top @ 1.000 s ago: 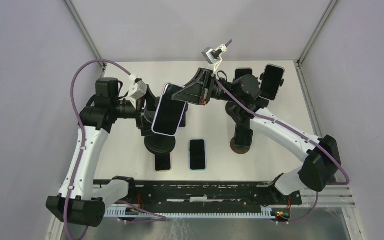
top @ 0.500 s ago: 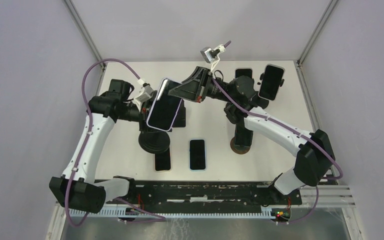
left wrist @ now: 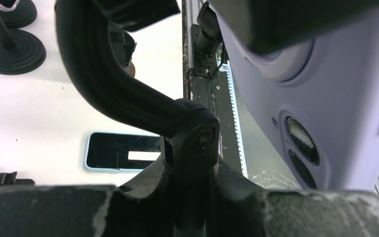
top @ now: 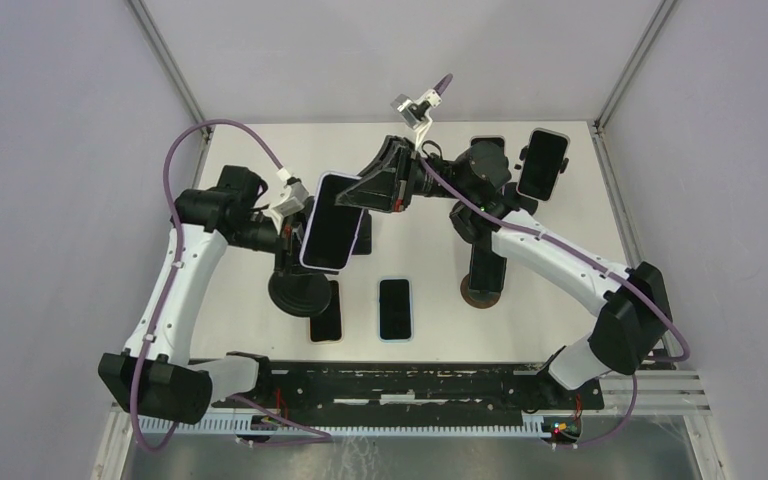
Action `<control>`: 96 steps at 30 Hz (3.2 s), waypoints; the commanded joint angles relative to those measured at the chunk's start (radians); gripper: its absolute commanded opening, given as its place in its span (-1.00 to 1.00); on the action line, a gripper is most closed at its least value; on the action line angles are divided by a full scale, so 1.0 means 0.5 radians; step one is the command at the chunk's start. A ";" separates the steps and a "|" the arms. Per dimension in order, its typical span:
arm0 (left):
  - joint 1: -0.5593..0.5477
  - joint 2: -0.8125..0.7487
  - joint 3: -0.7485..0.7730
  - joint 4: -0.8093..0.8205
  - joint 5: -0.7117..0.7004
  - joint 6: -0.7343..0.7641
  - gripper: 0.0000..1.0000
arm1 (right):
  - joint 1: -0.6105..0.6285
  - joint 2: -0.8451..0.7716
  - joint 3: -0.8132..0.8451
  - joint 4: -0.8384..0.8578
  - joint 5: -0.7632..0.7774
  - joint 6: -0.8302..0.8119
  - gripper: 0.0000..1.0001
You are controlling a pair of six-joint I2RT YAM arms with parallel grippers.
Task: Remove the phone from the phone stand
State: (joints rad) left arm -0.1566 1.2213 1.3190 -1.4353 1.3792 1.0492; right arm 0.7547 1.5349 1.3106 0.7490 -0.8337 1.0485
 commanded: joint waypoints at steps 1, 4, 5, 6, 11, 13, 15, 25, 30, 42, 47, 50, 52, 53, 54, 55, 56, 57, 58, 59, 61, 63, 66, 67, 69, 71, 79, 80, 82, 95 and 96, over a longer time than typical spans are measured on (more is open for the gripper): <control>-0.019 -0.076 0.017 -0.058 0.042 0.054 -0.96 | 0.001 -0.088 0.104 -0.133 -0.139 -0.186 -0.50; -0.030 -0.073 0.010 -0.059 0.042 0.036 -0.96 | 0.003 -0.094 0.124 -0.171 -0.172 -0.217 -0.39; -0.033 -0.073 0.011 -0.059 0.043 0.032 -0.96 | 0.000 -0.096 0.135 -0.196 -0.182 -0.230 -0.38; -0.033 -0.074 0.013 -0.059 0.040 0.029 -0.96 | 0.001 -0.097 0.139 -0.215 -0.187 -0.249 -0.35; -0.037 -0.079 0.025 -0.059 0.031 0.008 -0.96 | -0.001 -0.132 0.115 -0.258 -0.198 -0.300 -0.55; -0.037 -0.079 0.028 -0.059 0.020 0.001 -0.96 | -0.012 -0.139 0.105 -0.274 -0.206 -0.315 -0.76; -0.038 -0.082 0.024 -0.059 0.003 0.000 -0.96 | -0.050 -0.152 0.108 -0.271 -0.201 -0.310 -0.92; -0.046 -0.116 -0.099 -0.059 -0.153 0.083 -0.96 | -0.360 -0.244 0.200 0.112 -0.095 0.006 -1.00; -0.045 -0.117 -0.178 -0.059 -0.269 0.135 -0.96 | -0.501 -0.323 0.110 0.329 -0.060 0.209 -1.00; -0.044 -0.184 -0.313 -0.027 -0.395 0.185 -0.96 | -0.596 -0.526 -0.108 0.635 0.206 0.302 -1.00; -0.043 -0.231 -0.379 -0.019 -0.396 0.181 -0.96 | -0.629 -0.606 -0.185 0.680 0.349 0.283 -1.00; -0.043 -0.268 -0.407 -0.019 -0.407 0.179 -0.96 | -0.648 -0.636 -0.192 0.653 0.411 0.253 -1.00; -0.043 -0.289 -0.419 -0.019 -0.410 0.181 -0.96 | -0.646 -0.632 -0.182 0.635 0.417 0.245 -1.00; -0.043 -0.299 -0.421 -0.019 -0.411 0.180 -0.96 | -0.650 -0.625 -0.178 0.631 0.420 0.251 -1.00; -0.043 -0.307 -0.425 -0.022 -0.415 0.184 -0.96 | -0.655 -0.619 -0.176 0.631 0.420 0.255 -1.00; -0.043 -0.316 -0.430 -0.027 -0.419 0.189 -0.96 | -0.660 -0.611 -0.173 0.633 0.423 0.266 -1.00; -0.043 -0.320 -0.436 -0.031 -0.424 0.195 -0.96 | -0.663 -0.605 -0.173 0.645 0.436 0.278 -1.00; -0.044 -0.322 -0.442 -0.034 -0.438 0.205 -0.96 | -0.667 -0.596 -0.169 0.662 0.440 0.296 -1.00; -0.043 -0.326 -0.444 -0.036 -0.452 0.207 -0.96 | -0.668 -0.589 -0.156 0.678 0.439 0.310 -1.00; -0.043 -0.328 -0.440 -0.035 -0.463 0.207 -0.96 | -0.670 -0.578 -0.137 0.680 0.432 0.317 -1.00; -0.043 -0.333 -0.429 -0.033 -0.473 0.200 -0.96 | -0.670 -0.563 -0.100 0.647 0.412 0.318 -1.00; -0.043 -0.333 -0.410 -0.025 -0.463 0.180 -0.96 | -0.676 -0.565 -0.081 0.599 0.387 0.310 -1.00; -0.040 -0.311 -0.347 0.011 -0.440 0.109 -0.96 | -0.699 -0.609 -0.089 0.362 0.334 0.210 -1.00; -0.036 -0.302 -0.306 0.016 -0.438 0.088 -0.96 | -0.705 -0.640 -0.089 0.146 0.312 0.106 -1.00; -0.017 -0.276 -0.191 0.045 -0.441 0.007 -0.96 | -0.713 -0.703 -0.126 -0.243 0.277 -0.133 -1.00; 0.015 -0.262 -0.068 0.125 -0.485 -0.118 -0.96 | -0.729 -0.776 -0.245 -0.549 0.265 -0.317 -1.00; 0.247 -0.318 0.014 0.836 -0.636 -0.892 -0.96 | -0.534 -0.881 -0.897 -1.035 0.385 -0.731 -1.00; 0.249 -0.315 0.011 0.843 -0.620 -0.917 -0.96 | -0.459 -0.858 -0.954 -1.008 0.418 -0.749 -1.00; 0.249 -0.307 0.007 0.841 -0.574 -0.939 -0.96 | -0.252 -0.755 -1.017 -0.984 0.512 -0.797 -1.00; 0.250 -0.314 0.027 0.727 -0.510 -0.866 -0.96 | 0.168 0.162 -0.920 -0.686 0.568 -0.887 -1.00; 0.252 -0.309 0.025 0.713 -0.500 -0.850 -0.96 | 0.178 0.215 -0.914 -0.673 0.572 -0.890 -1.00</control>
State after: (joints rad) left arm -0.0345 1.0813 1.2877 -1.0733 1.0580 0.6357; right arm 0.8192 1.5768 0.7868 0.2970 -0.5549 0.6300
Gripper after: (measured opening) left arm 0.283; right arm 0.181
